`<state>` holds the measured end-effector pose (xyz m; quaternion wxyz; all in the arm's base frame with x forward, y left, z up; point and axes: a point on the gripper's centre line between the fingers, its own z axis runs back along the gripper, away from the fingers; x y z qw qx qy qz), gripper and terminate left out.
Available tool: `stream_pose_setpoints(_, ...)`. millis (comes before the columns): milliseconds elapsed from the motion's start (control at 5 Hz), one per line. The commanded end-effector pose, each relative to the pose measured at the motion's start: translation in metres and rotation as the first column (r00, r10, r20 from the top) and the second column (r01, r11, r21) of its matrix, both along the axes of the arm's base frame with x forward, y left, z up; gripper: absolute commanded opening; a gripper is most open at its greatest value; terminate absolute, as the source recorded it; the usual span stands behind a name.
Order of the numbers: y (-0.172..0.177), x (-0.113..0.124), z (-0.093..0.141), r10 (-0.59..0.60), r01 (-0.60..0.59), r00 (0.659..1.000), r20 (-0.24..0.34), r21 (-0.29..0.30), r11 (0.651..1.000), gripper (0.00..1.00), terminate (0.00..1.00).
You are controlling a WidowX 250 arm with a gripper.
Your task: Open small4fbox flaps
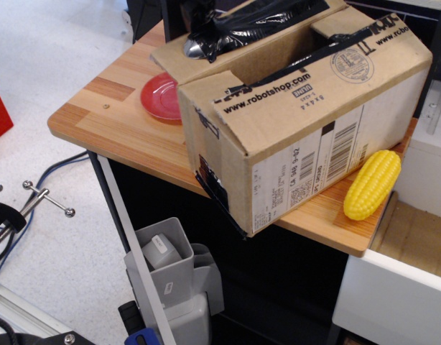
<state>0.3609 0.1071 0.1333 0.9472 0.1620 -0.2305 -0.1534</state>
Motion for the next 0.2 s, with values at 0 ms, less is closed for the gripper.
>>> stream_pose_setpoints(0, 0.0009, 0.011, 0.0118, 0.001, -0.001, 1.0, 0.002, 0.037, 0.999, 1.0, 1.0)
